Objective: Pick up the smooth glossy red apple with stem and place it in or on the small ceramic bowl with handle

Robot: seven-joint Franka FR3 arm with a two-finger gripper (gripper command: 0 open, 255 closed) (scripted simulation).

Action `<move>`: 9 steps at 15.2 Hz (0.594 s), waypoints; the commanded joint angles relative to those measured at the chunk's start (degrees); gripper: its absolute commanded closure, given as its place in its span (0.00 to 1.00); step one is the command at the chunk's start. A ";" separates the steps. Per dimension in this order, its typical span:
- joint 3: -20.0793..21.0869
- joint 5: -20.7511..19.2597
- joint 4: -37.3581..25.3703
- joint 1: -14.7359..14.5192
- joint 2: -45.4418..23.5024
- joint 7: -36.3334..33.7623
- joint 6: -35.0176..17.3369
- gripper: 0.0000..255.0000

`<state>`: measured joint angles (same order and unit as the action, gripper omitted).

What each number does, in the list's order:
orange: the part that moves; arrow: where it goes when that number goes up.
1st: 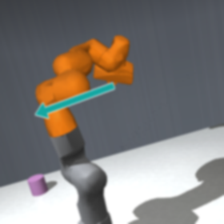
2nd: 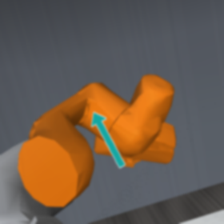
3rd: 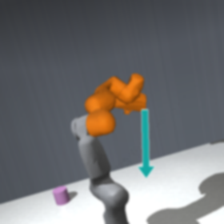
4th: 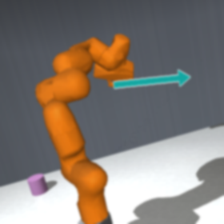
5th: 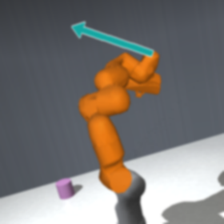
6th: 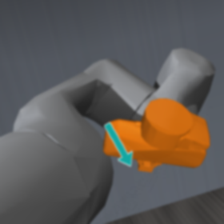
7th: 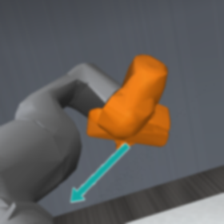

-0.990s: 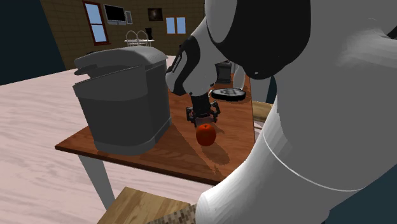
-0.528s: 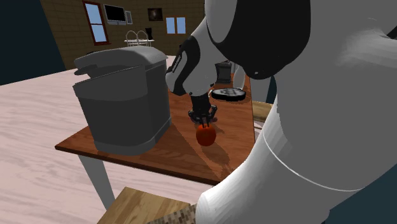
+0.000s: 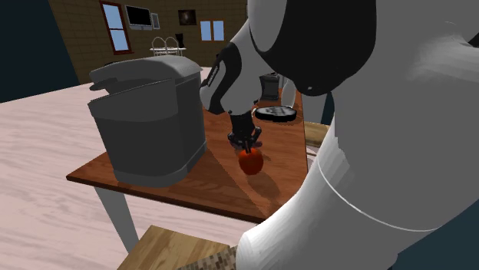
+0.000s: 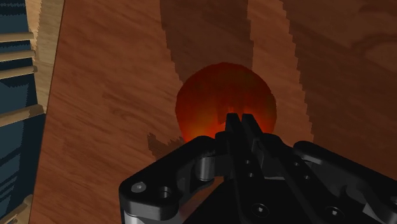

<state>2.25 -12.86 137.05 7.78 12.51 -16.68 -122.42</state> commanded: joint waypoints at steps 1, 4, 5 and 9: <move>0.00 0.20 -0.67 -0.05 0.55 0.29 1.23 1.00; 0.01 0.55 -2.08 -0.13 1.56 0.84 3.60 1.00; 0.01 0.66 -2.57 -0.16 1.87 1.02 4.38 1.00; 0.03 1.04 -4.66 -0.25 2.97 1.69 7.51 1.00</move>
<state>2.24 -11.95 133.07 7.58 15.24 -15.14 -115.85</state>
